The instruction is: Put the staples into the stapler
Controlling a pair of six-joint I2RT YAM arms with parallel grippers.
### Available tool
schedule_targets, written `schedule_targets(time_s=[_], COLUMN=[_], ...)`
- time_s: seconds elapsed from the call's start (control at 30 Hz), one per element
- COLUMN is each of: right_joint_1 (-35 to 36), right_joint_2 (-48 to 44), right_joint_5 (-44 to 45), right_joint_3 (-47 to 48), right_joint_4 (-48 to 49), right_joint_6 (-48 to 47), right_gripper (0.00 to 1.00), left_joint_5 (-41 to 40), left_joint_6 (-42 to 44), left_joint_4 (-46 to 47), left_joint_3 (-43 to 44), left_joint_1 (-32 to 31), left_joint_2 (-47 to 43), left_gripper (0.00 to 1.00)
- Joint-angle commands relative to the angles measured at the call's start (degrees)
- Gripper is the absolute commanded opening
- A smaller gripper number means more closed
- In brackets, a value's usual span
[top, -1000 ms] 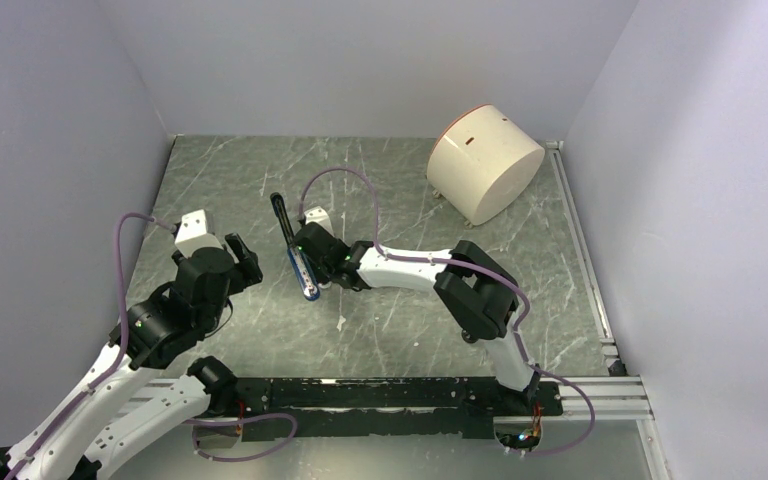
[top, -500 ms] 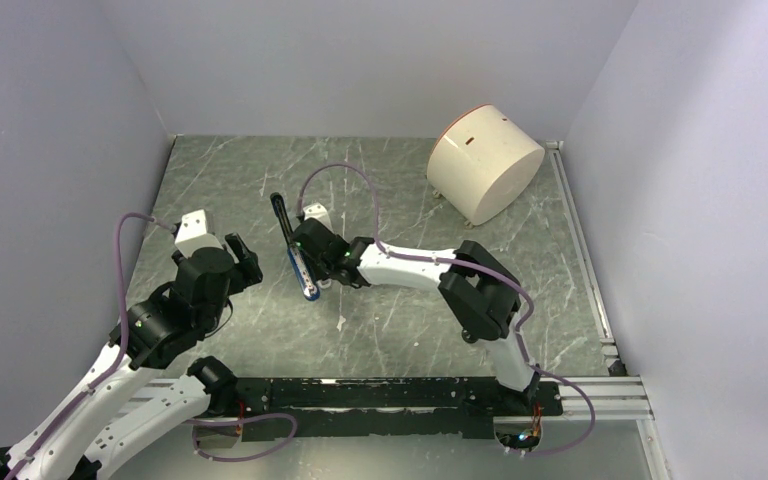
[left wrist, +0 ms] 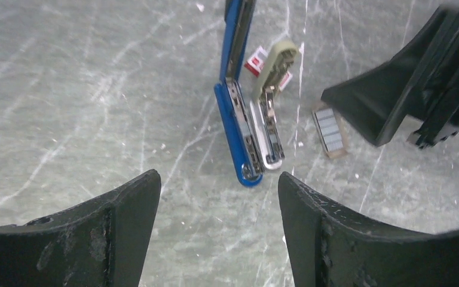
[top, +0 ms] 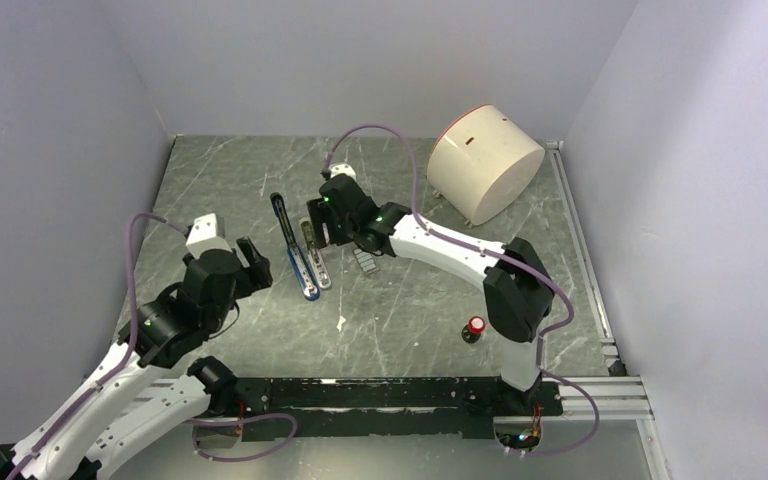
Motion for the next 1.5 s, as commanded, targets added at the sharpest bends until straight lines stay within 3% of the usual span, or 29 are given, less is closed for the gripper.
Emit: schedule_targets(time_s=[0.0, 0.2, 0.33, 0.47, 0.57, 0.77, 1.1, 1.47], right_joint_1=[-0.92, -0.95, -0.94, -0.66, -0.25, -0.02, 0.06, 0.15], right_joint_2=[-1.84, 1.76, 4.14, 7.76, 11.60, 17.36, 21.37, 20.40], right_joint_5=[-1.48, -3.92, -5.18, -4.30, -2.33, 1.16, 1.50, 2.23], right_joint_3=[-1.38, 2.14, 5.97, 10.41, 15.56, 21.70, 24.55, 21.07], right_joint_4=[-2.49, -3.04, -2.01, -2.21, -4.11, -6.54, -5.88, -1.12], right_joint_6=[-2.02, -4.37, -5.05, -5.94, -6.80, -7.70, -9.34, -9.21], right_gripper=[0.74, 0.74, 0.75, 0.75, 0.76, 0.75, 0.59, 0.44], left_joint_5=[7.64, 12.45, 13.26, 11.74, 11.05, 13.81, 14.36, 17.48], left_joint_6=[-2.30, -5.29, -7.03, -8.12, -8.34, -7.52, -8.76, -7.62], left_joint_4=[4.05, 7.20, 7.95, 7.16, 6.32, 7.31, 7.68, 9.15], left_joint_3=[-3.07, -5.97, -6.92, -6.64, -6.12, -6.04, -6.62, -7.36], left_joint_1=[0.28, 0.32, 0.28, 0.31, 0.27, 0.30, 0.27, 0.28], left_joint_2=[0.79, 1.77, 1.60, 0.49, 0.33, 1.17, 1.54, 2.57], left_gripper=[0.78, 0.81, 0.69, 0.68, 0.70, 0.85, 0.91, 0.95])
